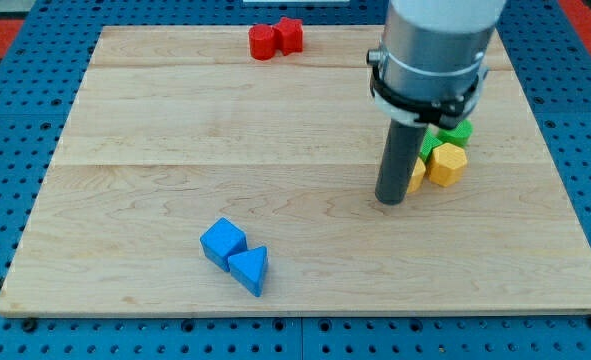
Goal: Separate the blue cube and the blue triangle
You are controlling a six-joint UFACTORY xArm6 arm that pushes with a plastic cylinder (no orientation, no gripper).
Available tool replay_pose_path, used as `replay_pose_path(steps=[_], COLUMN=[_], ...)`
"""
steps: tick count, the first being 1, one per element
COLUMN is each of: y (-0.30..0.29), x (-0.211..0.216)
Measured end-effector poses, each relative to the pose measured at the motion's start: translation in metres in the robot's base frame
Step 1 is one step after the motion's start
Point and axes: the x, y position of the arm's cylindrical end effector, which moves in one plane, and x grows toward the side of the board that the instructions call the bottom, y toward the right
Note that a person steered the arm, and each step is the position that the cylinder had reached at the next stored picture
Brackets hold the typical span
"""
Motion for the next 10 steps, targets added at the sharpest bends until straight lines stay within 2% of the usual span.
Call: replay_pose_path(steps=[1,2,4,5,6,8,9,10], y=[0.000,-0.024,-0.061,-0.093,-0.174,-0.227,-0.246,-0.243], x=[-0.030,-0.029,0.099,0.139,0.102,-0.014,-0.044,-0.043])
